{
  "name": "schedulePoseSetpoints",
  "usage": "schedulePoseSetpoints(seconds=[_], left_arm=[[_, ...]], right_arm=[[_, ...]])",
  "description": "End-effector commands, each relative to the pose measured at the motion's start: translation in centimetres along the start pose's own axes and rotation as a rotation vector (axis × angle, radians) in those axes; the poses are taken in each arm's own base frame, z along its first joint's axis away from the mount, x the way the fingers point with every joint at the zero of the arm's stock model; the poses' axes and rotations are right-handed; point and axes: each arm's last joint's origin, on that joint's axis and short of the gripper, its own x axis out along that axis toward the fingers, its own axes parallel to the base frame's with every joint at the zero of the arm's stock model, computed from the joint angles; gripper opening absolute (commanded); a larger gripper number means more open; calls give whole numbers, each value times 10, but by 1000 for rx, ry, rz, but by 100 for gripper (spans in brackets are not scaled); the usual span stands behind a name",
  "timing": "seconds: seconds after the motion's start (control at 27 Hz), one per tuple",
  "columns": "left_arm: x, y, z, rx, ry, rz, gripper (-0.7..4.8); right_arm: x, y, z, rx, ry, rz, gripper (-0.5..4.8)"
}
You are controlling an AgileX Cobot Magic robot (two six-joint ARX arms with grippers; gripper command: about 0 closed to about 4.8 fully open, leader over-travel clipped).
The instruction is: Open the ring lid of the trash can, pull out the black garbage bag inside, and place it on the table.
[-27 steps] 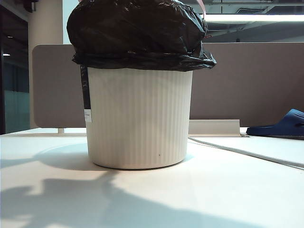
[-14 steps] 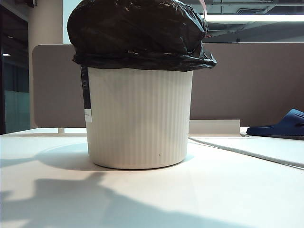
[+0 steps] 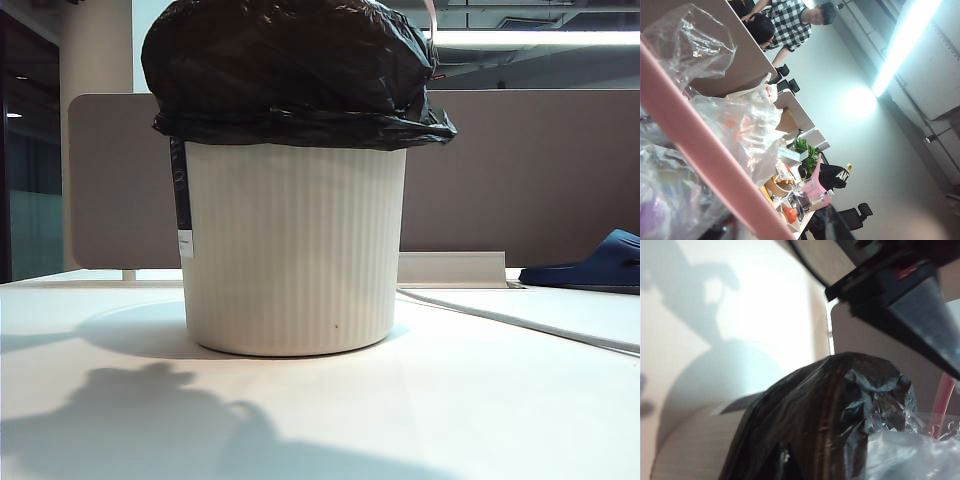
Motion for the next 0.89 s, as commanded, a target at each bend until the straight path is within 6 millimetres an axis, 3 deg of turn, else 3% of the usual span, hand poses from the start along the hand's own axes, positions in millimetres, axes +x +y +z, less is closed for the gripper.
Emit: schedulePoseSetpoints(seconds=[0.04,0.89], left_arm=[[0,-4,1,20,-4,-21,217],[0,-10,2,28,27,-84,217]], right_arm=[[2,-3,3,-7,11,-62,-1],[13,-13,12,-41,-12,-246,-1]])
